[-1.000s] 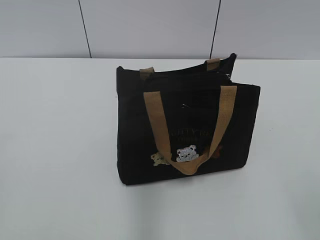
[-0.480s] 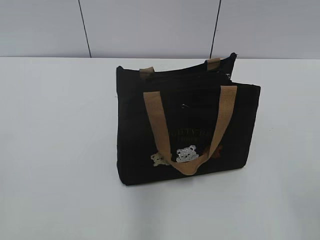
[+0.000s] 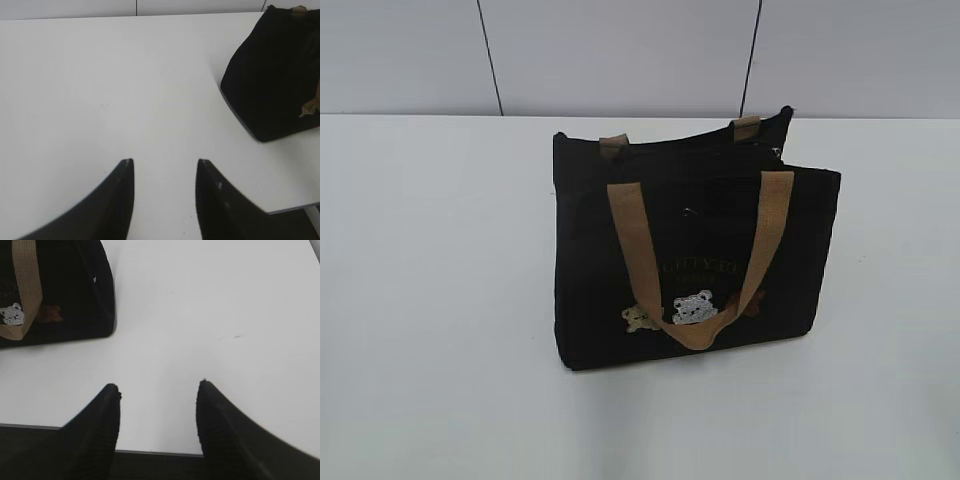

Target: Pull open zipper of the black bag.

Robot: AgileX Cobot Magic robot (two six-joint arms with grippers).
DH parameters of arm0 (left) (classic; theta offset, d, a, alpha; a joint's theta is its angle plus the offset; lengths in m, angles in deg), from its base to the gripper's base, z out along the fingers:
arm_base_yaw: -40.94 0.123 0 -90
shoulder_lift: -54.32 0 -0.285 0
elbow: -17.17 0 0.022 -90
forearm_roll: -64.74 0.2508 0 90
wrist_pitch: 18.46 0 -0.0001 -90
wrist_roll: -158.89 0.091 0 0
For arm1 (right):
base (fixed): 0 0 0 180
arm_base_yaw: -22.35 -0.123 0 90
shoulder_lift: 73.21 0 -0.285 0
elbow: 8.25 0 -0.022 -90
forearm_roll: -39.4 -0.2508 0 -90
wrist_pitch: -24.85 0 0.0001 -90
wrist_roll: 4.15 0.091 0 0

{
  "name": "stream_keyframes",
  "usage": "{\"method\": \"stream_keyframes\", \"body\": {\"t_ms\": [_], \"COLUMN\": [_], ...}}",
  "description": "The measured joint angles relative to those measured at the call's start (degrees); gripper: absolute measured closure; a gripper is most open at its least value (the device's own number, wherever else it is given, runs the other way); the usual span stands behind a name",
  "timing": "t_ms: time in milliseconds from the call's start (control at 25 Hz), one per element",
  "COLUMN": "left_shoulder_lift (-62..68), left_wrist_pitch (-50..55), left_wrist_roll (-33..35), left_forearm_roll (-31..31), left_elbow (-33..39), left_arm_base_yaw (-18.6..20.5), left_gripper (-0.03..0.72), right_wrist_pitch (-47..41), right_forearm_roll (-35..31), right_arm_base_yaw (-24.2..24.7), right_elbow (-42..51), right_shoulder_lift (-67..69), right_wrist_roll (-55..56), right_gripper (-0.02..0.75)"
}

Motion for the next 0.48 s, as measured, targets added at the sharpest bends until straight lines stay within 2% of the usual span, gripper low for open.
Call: {"method": "stream_keyframes", "body": {"t_ms": [200, 400, 480], "left_shoulder_lift": [0.0, 0.0, 0.0], "left_wrist_pitch": [0.0, 0.0, 0.0], "left_wrist_roll": [0.0, 0.0, 0.0], "left_forearm_roll": [0.0, -0.25, -0.25], "left_elbow": [0.0, 0.0, 0.0], "left_arm_base_yaw": [0.77, 12.93, 14.66], "left_gripper": [0.377, 0.379, 0.379], "right_wrist_pitch": [0.05, 0.05, 0.05], "right_forearm_roll": [0.07, 0.07, 0.07], "right_arm_base_yaw": [0.0, 0.0, 0.0], "right_elbow": [0.0, 0.0, 0.0], "right_shoulder_lift": [0.0, 0.0, 0.0], "right_wrist_roll": [0.17, 0.23, 0.23], "right_gripper": [0.36, 0.36, 0.36]}}
